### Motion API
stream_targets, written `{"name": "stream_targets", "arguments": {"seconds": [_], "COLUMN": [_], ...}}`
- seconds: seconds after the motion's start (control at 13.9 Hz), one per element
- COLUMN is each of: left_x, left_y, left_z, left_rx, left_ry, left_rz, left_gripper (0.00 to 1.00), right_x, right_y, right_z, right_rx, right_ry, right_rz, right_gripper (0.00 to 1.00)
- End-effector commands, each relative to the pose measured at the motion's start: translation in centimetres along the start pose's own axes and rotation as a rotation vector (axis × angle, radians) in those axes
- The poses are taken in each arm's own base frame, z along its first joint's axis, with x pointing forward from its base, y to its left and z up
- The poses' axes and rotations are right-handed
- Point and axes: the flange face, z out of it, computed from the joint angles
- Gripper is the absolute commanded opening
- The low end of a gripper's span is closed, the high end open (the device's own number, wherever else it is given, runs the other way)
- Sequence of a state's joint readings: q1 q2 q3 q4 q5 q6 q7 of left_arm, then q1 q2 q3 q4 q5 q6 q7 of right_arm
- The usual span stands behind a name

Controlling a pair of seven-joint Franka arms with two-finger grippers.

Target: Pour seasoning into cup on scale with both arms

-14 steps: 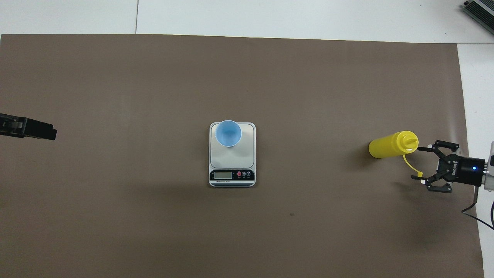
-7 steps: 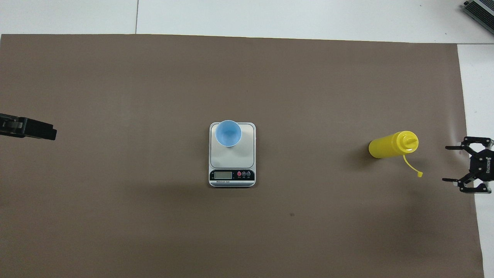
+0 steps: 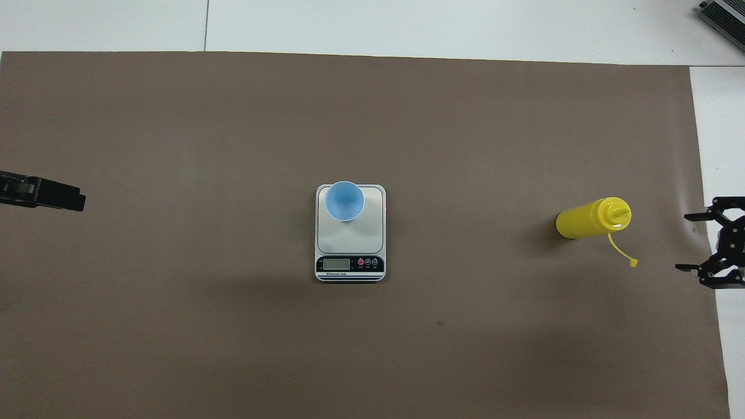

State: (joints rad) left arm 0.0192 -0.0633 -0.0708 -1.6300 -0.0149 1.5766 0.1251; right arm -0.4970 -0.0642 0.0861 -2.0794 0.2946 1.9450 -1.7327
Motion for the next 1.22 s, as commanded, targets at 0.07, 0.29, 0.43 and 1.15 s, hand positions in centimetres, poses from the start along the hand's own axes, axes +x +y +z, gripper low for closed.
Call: {"name": "stream_targets", "arguments": {"seconds": [0.07,0.29,0.43,1.15], "left_x": [-0.4,-0.4,-0.4,-0.4], "left_y": [-0.2,-0.2,-0.2,-0.2], "left_z": [-0.1,-0.1,-0.1,-0.1], "left_rx": [-0.011,-0.011,-0.011,-0.011], "left_ry": [-0.007,-0.007,-0.007,-0.007], "left_rz": [-0.011,-0.011,-0.011,-0.011], "left_gripper": [1.00,1.00,1.00,1.00], "right_x": [4.1,7.5,10.4,26.6], "right_y": [-1.3,-1.2,-1.2,-4.1], "right_z": [-1.2,-1.5,-2.3,-7.3], "right_rx": [-0.027,-0.046,-0.071,-0.189], "right_ry": [-0.097,-0.097,-0.087,-0.170], "right_rz": [0.185,0.322,0.485,1.008], "right_gripper": [1.00,1.00,1.00,1.00]}}
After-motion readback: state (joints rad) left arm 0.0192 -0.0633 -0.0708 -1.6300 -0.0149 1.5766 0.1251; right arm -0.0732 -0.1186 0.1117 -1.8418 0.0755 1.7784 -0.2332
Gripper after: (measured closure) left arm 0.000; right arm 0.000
